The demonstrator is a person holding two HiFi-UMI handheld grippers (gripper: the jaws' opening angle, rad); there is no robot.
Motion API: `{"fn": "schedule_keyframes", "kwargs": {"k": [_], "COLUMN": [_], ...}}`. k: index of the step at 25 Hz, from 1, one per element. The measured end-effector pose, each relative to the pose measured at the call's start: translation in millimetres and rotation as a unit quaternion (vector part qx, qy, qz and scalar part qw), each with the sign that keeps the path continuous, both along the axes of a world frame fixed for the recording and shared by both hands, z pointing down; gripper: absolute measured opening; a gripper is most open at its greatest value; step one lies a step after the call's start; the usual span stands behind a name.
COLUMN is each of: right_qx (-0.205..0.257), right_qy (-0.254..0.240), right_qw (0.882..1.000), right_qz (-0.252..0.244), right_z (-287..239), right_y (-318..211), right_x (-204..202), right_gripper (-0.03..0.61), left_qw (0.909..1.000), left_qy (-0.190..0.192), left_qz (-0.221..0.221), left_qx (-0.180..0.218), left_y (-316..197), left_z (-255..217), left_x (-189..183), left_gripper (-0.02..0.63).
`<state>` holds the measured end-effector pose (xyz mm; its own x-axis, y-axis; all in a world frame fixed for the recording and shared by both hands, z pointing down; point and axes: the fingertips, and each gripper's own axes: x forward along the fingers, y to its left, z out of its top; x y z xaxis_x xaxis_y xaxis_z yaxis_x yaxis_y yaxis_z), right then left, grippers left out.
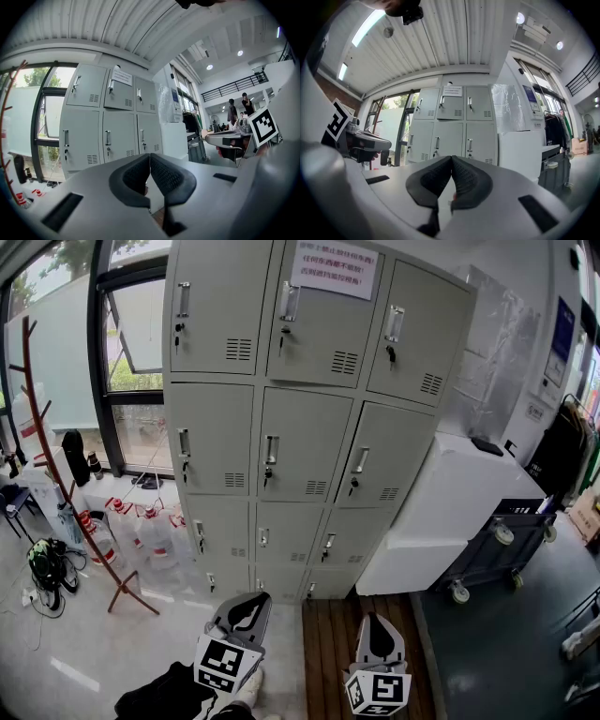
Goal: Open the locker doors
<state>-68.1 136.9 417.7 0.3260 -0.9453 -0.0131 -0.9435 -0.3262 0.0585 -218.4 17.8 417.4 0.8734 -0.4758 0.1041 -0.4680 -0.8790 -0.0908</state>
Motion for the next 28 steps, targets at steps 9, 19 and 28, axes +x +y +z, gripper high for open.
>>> {"fn": "schedule_keyframes", "kwargs": {"k": [9, 19, 28], "right_qx": [-0.004, -0.002, -0.001], "right_qy": [-0.009, -0.013, -0.012], "right_qw": [1.0, 1.0, 1.0], "right_qz": [0.006, 0.001, 0.018], "right_z": [5.5, -0.6, -17.7], "right_y": [-28.0, -95.1, -172.2], "right_x": [25.7, 72.7, 104.9], "right_gripper": [0.015, 0.015, 0.015], "left_qw": [1.0, 0.9999, 0.9995], "left_qy": [-0.002, -0.004, 0.009], "left_qz": [0.007, 0.017, 0.032], "left_qx": [-0.004, 0.001, 0.002], "left_y": [-28.3, -90.7, -170.5], "left_z": [1.0, -7.2, -28.1], "left_x": [28.5, 82.6, 118.6], "left_gripper": [0.025, 0.025, 0.025]}}
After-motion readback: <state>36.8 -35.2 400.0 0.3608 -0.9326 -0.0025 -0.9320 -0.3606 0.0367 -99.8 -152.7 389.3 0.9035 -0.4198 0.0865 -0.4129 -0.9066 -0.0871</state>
